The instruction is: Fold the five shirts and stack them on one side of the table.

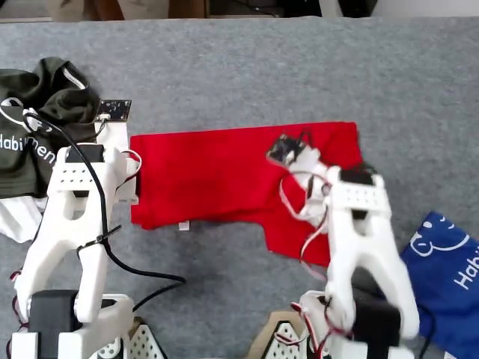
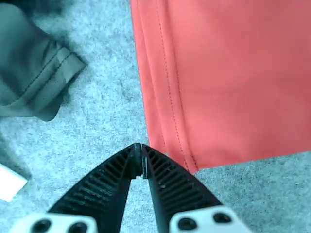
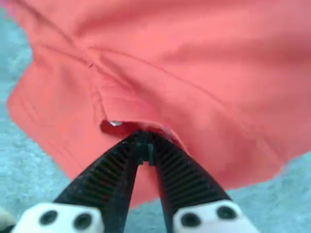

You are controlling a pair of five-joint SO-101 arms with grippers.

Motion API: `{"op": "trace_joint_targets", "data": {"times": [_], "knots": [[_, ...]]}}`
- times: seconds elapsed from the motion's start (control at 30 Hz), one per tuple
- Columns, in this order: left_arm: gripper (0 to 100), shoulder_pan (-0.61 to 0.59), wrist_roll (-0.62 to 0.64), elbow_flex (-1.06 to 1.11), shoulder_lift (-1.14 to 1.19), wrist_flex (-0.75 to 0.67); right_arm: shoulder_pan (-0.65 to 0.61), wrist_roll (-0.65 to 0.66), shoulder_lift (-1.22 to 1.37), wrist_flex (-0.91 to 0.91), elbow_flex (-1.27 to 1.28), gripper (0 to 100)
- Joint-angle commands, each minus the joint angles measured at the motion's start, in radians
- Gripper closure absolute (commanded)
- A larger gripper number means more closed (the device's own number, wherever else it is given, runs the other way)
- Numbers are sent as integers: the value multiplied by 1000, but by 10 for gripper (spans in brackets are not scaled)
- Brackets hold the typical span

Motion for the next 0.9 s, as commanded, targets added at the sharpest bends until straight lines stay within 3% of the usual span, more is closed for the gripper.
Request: {"op": "trace_joint_targets", "data": {"times": [0.0, 0.23, 0.43, 0.87], "knots": [[981, -9, -3, 0, -36, 9, -58, -9, -133, -11, 114, 993], [981, -9, -3, 2, -36, 9, -104, -6, -364, 92, 209, 993], [981, -9, -3, 2, -36, 11, -56, -5, -481, 187, -2, 993], [981, -11, -5, 2, -36, 26, 1, -5, -58, -15, -53, 990]]}}
